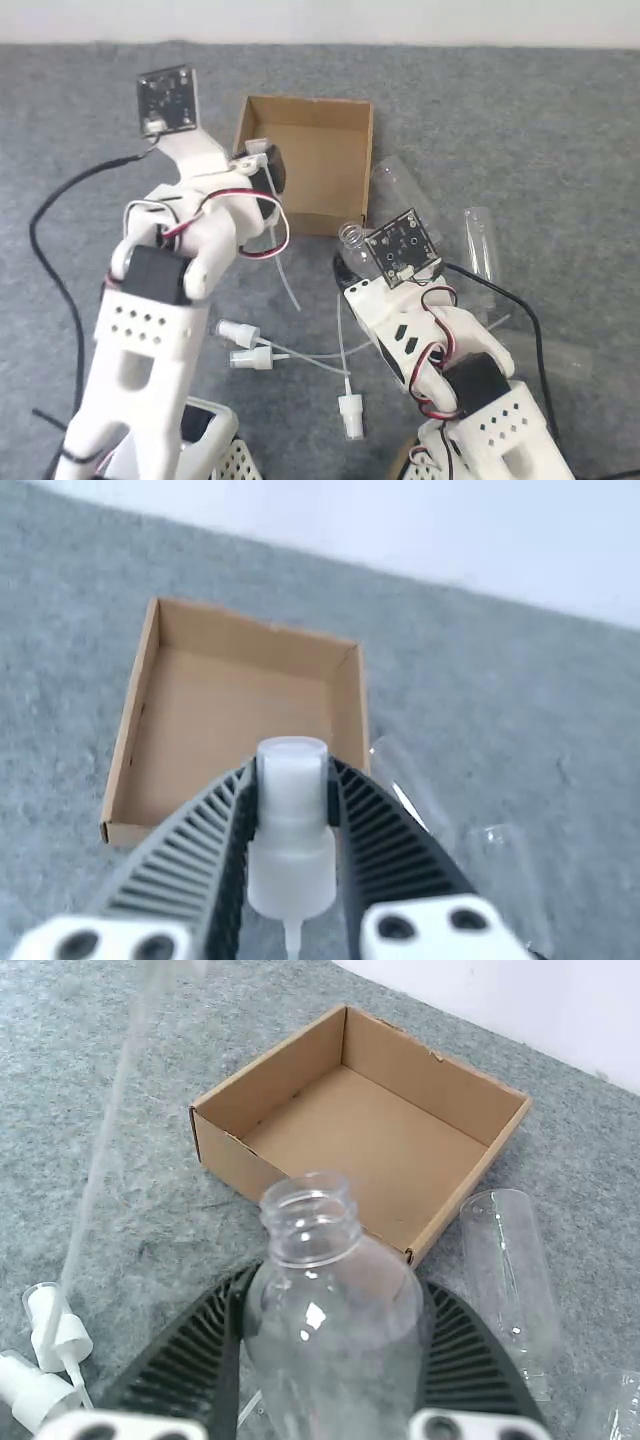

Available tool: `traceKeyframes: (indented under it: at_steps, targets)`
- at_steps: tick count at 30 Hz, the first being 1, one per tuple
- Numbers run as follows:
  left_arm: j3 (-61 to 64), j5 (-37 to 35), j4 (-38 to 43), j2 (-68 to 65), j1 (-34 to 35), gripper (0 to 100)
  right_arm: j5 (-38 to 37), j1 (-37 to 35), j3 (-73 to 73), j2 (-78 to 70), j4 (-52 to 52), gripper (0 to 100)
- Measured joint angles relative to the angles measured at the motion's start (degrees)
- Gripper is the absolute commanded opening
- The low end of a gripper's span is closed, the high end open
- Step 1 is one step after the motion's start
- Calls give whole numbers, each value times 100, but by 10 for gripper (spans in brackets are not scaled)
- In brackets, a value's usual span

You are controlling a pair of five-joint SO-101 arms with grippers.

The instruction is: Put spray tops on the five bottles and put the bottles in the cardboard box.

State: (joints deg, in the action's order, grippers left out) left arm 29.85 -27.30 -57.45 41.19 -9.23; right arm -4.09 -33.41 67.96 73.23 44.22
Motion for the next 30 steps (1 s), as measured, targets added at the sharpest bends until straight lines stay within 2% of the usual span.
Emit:
traceKeyframes:
  at_steps: [17, 21, 30]
  targets:
    - [0, 0, 343, 1697, 0, 10, 237, 0, 0, 0, 0, 121]
    - [18, 0, 343, 2048, 0, 10, 237, -211, 0, 0, 0, 121]
    - [1178, 0, 1152, 3218, 0, 10, 273, -695, 0, 0, 0, 121]
